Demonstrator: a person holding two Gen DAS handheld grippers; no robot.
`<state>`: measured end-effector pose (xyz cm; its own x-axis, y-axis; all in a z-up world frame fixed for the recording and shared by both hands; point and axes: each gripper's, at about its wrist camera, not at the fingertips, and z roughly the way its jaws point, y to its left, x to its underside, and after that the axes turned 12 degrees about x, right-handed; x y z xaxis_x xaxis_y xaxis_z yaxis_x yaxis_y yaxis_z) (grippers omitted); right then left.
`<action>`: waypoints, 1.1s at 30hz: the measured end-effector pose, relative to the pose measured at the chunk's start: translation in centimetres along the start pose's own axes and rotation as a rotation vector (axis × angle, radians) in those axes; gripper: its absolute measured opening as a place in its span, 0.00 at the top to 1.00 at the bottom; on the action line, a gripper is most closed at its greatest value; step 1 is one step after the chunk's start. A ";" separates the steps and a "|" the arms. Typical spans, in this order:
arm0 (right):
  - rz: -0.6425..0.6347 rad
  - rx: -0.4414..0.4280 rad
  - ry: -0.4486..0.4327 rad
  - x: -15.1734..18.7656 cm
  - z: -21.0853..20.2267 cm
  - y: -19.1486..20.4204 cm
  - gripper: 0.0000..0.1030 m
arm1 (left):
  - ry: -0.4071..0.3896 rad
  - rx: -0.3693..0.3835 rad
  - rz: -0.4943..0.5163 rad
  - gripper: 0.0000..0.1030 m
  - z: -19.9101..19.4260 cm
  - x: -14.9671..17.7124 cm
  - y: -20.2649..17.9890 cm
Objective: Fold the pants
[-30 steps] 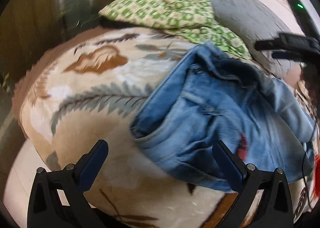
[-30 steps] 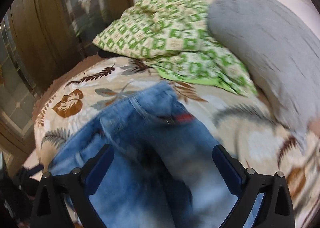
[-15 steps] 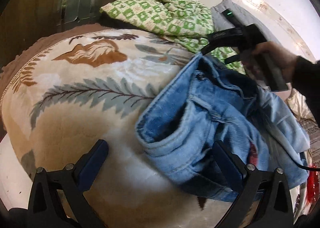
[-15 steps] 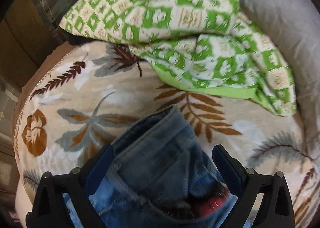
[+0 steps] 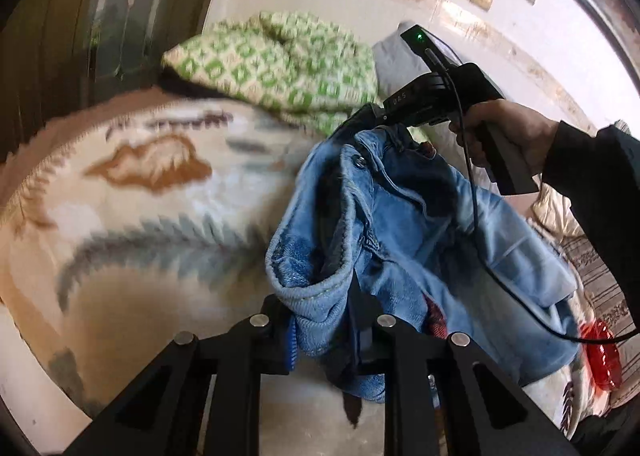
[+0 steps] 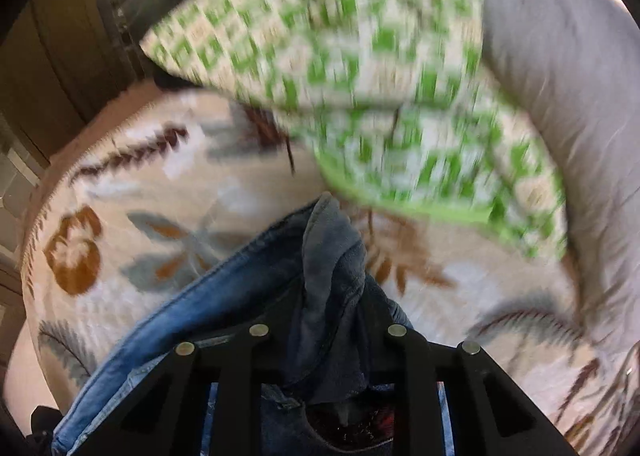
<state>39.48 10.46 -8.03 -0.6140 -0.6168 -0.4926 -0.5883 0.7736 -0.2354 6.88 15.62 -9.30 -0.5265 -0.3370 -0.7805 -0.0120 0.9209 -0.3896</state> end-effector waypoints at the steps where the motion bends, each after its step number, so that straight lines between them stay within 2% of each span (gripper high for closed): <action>1: 0.000 0.008 -0.045 -0.9 -1.6 0.1 0.77 | -0.027 0.006 0.001 0.81 -0.5 -0.9 0.1; 4: -0.002 0.012 -0.178 -3.6 -6.0 0.9 0.77 | -0.125 -0.014 -0.001 0.81 -2.6 -3.6 1.2; 7: 0.002 0.001 -0.271 -7.0 -8.6 3.1 0.77 | -0.194 -0.068 -0.057 0.81 -4.0 -6.0 4.1; 9: -0.006 -0.003 -0.254 -8.8 -8.3 5.3 0.77 | -0.173 -0.091 -0.096 0.81 -4.0 -6.6 6.5; 11: -0.014 -0.007 -0.177 -10.8 -6.1 7.9 0.77 | -0.121 -0.094 -0.174 0.81 -3.2 -6.3 9.4; 13: -0.023 -0.012 -0.104 -11.9 -2.9 10.4 0.77 | -0.082 -0.090 -0.211 0.81 -2.5 -5.7 11.2; 16: -0.025 -0.009 -0.061 -11.3 0.8 12.7 0.76 | -0.024 -0.133 -0.195 0.81 -1.2 -5.3 12.0; 17: -0.020 -0.005 -0.046 -11.0 2.2 13.0 0.71 | -0.004 -0.133 -0.186 0.79 -0.8 -5.1 12.1; 18: -0.014 -0.004 -0.021 -10.7 3.5 13.3 0.68 | 0.017 -0.149 -0.181 0.71 -0.1 -4.8 12.2; 19: -0.005 0.005 -0.013 -10.1 3.9 12.9 0.50 | 0.023 -0.183 -0.179 0.61 0.2 -4.7 12.1; 20: 0.015 0.029 -0.015 -9.8 4.2 12.3 0.23 | 0.015 -0.241 -0.169 0.26 0.2 -4.8 11.9; 21: 0.033 0.052 -0.031 -9.3 4.0 11.6 0.16 | -0.025 -0.283 -0.156 0.00 -0.3 -5.0 11.8; 22: 0.059 0.078 -0.060 -9.1 3.4 10.4 0.11 | -0.086 -0.297 -0.135 0.00 -1.1 -5.1 11.3; 23: 0.085 0.099 -0.081 -8.9 2.6 8.8 0.11 | -0.121 -0.284 -0.108 0.00 -1.6 -5.4 10.6; 25: 0.138 0.100 -0.092 -8.1 0.8 5.0 0.11 | -0.143 -0.247 -0.069 0.00 -1.5 -5.7 9.9; 27: 0.194 0.094 -0.102 -6.1 -1.6 1.0 0.10 | -0.126 -0.237 -0.031 0.00 -1.0 -5.6 8.9; 29: 0.237 0.079 -0.111 -3.8 -4.0 -2.6 0.10 | -0.108 -0.198 -0.007 0.00 -0.4 -5.8 7.5; 33: 0.318 0.124 -0.112 4.0 -10.2 -10.9 0.08 | -0.078 -0.109 0.049 0.00 -1.2 -5.5 3.3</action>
<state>38.04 -1.99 1.13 -0.6905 -0.3276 -0.6448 -0.3040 0.9404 -0.1523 8.69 20.76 -5.74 -0.4609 -0.3018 -0.8346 -0.0824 0.9509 -0.2984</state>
